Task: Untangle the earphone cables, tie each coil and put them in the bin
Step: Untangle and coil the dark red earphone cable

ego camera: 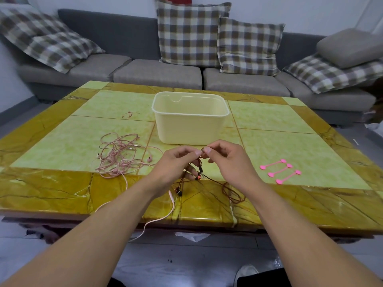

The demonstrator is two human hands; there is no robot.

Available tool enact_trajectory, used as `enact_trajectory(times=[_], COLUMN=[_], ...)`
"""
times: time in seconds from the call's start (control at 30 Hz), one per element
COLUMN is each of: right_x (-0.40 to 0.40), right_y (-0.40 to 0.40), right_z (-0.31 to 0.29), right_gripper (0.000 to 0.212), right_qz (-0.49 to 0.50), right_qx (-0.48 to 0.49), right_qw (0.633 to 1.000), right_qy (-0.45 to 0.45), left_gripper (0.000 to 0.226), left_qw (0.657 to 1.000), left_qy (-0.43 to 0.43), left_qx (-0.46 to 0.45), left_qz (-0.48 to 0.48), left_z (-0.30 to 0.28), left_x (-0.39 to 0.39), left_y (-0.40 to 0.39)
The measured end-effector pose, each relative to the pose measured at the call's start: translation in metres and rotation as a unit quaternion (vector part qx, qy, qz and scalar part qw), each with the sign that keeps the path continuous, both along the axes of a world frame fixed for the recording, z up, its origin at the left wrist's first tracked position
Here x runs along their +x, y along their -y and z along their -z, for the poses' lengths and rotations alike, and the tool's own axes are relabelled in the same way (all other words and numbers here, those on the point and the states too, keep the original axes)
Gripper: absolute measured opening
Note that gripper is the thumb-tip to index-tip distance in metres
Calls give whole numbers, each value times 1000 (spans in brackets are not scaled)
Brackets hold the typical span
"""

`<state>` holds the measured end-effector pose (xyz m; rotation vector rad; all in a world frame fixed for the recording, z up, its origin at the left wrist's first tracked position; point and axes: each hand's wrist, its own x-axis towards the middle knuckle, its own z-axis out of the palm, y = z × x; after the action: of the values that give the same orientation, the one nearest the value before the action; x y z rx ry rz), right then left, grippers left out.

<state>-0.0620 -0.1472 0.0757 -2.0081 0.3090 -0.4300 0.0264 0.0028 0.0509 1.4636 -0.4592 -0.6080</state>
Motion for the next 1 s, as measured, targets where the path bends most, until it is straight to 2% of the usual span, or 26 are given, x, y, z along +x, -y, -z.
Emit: enact_trajectory(times=[0.2, 0.33, 0.57, 0.7, 0.8, 1.0], right_x=[1, 0, -4, -3, -2, -2], right_y=[-3, -3, -9, -5, -1, 2], right_z=[-1, -2, -6, -4, 4, 9], right_gripper=[13, 12, 12, 8, 15, 4], right_qz=[53, 79, 78, 56, 46, 40], right_qx=[84, 96, 23, 22, 0, -25], right_qw=[995, 992, 995, 998, 999, 999], right_qy=[7, 11, 50, 34, -7, -20], left_gripper=[11, 10, 11, 16, 17, 15], left_qw=[999, 998, 989, 989, 985, 981], left_qy=[-2, -30, -124, -103, -92, -83], left_qx=[-36, -51, -83, -102, -121, -128], left_qz=[-9, -3, 9, -44, -80, -118], left_z=[1, 0, -4, -1, 0, -1], left_x=[-1, -2, -5, -4, -2, -2], left_y=[3, 3, 6, 7, 8, 11])
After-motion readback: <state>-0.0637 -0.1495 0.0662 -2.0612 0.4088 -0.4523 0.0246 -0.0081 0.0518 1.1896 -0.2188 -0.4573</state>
